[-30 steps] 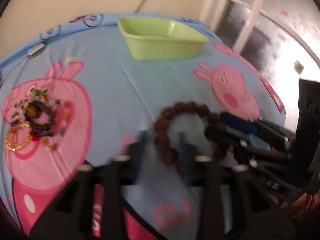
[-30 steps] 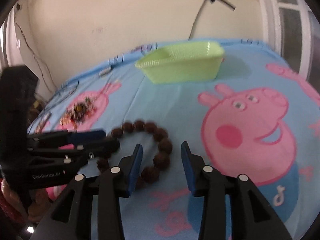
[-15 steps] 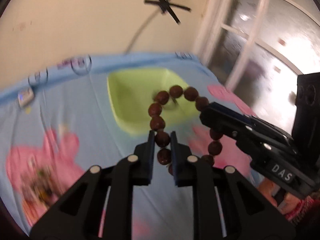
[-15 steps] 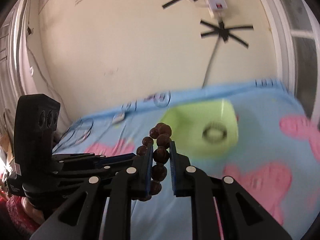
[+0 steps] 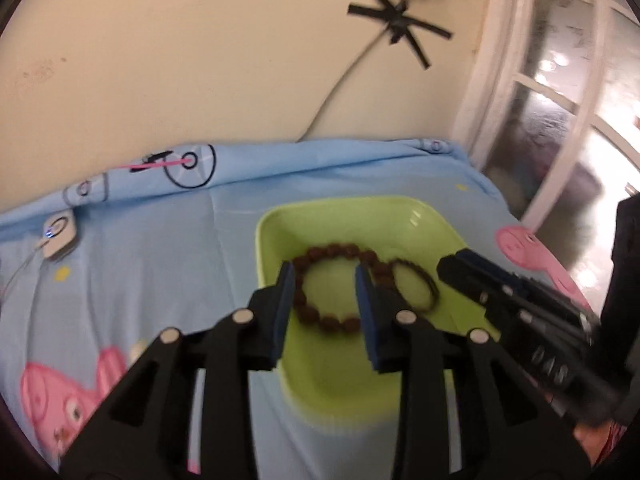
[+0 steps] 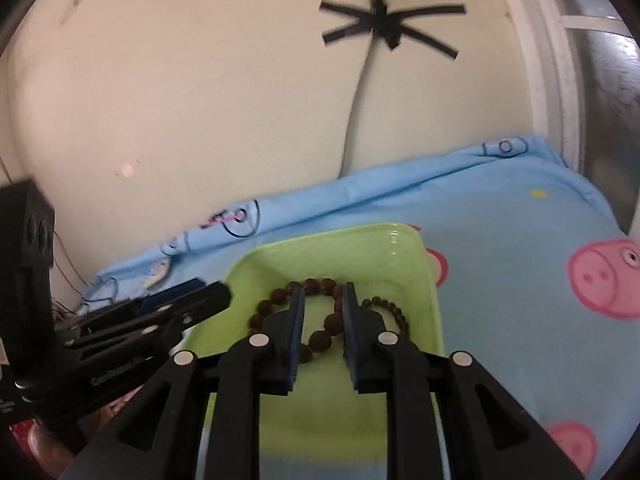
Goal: Organize jewelry
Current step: 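Carry the brown bead bracelet into the green tray and open the left gripper, then move the right gripper back over the jewelry pile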
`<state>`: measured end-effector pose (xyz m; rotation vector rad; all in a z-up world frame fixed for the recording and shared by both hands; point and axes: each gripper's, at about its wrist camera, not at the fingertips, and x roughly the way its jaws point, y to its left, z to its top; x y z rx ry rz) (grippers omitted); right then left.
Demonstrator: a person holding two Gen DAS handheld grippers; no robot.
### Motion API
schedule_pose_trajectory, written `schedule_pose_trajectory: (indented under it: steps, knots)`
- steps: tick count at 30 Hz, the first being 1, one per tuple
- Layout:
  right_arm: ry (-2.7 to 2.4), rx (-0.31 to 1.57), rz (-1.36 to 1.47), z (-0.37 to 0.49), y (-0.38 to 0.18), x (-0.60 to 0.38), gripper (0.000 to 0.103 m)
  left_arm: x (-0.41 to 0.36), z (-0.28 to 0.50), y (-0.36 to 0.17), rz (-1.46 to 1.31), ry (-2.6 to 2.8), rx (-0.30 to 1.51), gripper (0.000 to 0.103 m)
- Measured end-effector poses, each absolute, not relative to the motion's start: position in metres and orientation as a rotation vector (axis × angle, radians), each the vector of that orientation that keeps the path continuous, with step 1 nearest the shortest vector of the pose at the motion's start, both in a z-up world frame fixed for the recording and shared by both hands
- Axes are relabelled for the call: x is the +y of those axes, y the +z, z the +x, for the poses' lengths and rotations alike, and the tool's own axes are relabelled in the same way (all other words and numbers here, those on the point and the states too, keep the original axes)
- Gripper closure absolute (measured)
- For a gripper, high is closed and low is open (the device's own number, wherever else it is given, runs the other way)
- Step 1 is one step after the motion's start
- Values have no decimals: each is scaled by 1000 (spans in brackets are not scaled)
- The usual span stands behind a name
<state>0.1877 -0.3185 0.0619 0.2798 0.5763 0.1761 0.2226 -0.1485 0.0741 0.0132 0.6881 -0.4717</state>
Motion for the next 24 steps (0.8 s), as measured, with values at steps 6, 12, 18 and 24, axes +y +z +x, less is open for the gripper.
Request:
schedule_pose_trajectory:
  steps: [6,12,18,24]
  knots:
    - [222,583,344,104,48,-310,96,-123,136,40,66,-493,790,70]
    - [201,625,378,44,35,-296,91,-107,85,7,87,-471,858,70]
    - [191,706,358,15,19,-281,90,-92,62,7,75,-451,850,64]
    - [194,758,354,-6,10,-265,90,-94,43,0,117,-435,826,49]
